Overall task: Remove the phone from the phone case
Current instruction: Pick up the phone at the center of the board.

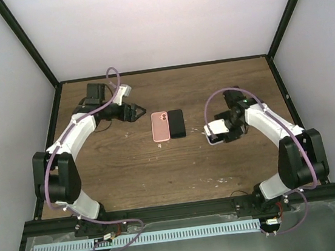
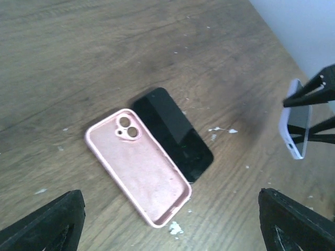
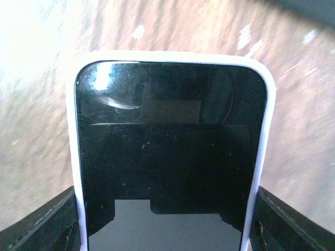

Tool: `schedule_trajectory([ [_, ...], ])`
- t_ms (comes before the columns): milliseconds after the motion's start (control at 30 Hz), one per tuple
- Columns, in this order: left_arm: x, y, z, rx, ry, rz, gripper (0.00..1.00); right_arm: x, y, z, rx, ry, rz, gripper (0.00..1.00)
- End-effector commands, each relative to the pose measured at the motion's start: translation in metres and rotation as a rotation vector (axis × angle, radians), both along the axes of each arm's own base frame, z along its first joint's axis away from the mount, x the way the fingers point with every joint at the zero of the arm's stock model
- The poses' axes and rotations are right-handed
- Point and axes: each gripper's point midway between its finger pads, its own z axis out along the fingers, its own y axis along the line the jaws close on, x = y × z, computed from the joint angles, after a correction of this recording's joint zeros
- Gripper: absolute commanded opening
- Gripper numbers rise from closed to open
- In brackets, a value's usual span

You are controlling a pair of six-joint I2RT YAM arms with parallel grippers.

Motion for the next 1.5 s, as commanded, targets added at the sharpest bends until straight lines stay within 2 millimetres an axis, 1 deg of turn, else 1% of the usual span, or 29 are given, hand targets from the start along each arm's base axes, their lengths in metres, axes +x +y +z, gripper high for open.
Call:
schedule_trajectory([
  [0,-0.018,-0.027,0.005,-0.066,0.065,-0.145,0.90,0.025,0.050,0.036,0.067,-0.107,0.054,0.48],
  [33,-0.024,-0.032,0.001,-0.069,0.100,-0.175,0.88,0.030,0.060,0.042,0.074,-0.130,0.069,0.48],
  [167,-0.041,-0.056,-0.003,-0.114,0.221,-0.290,0.82,0.043,0.093,0.060,0.095,-0.203,0.106,0.47],
  [200,-0.045,-0.060,-0.005,-0.126,0.248,-0.307,0.81,0.045,0.099,0.063,0.096,-0.216,0.111,0.47],
  [300,-0.054,-0.073,-0.002,-0.162,0.288,-0.361,0.80,0.049,0.115,0.073,0.106,-0.254,0.132,0.47],
  [467,-0.066,-0.096,0.001,-0.187,0.321,-0.442,0.79,0.047,0.140,0.080,0.122,-0.295,0.177,0.47],
  [667,-0.077,-0.118,-0.006,-0.158,0.343,-0.507,0.74,0.049,0.165,0.093,0.152,-0.335,0.193,0.46],
  [833,-0.084,-0.127,-0.019,-0.109,0.362,-0.519,0.66,0.052,0.178,0.108,0.181,-0.369,0.199,0.45],
  [1033,-0.078,-0.128,-0.024,-0.094,0.367,-0.475,0.56,0.043,0.184,0.118,0.210,-0.401,0.223,0.44],
  [1167,-0.070,-0.125,-0.033,-0.043,0.352,-0.432,0.53,0.037,0.183,0.122,0.214,-0.415,0.241,0.43],
  [1233,-0.069,-0.125,-0.035,-0.040,0.355,-0.430,0.49,0.035,0.182,0.121,0.209,-0.423,0.244,0.43],
  [1267,-0.069,-0.125,-0.035,-0.043,0.358,-0.432,0.46,0.035,0.182,0.122,0.211,-0.432,0.248,0.43],
  [1467,-0.069,-0.128,-0.029,-0.066,0.365,-0.444,0.31,0.041,0.190,0.135,0.230,-0.492,0.244,0.44],
])
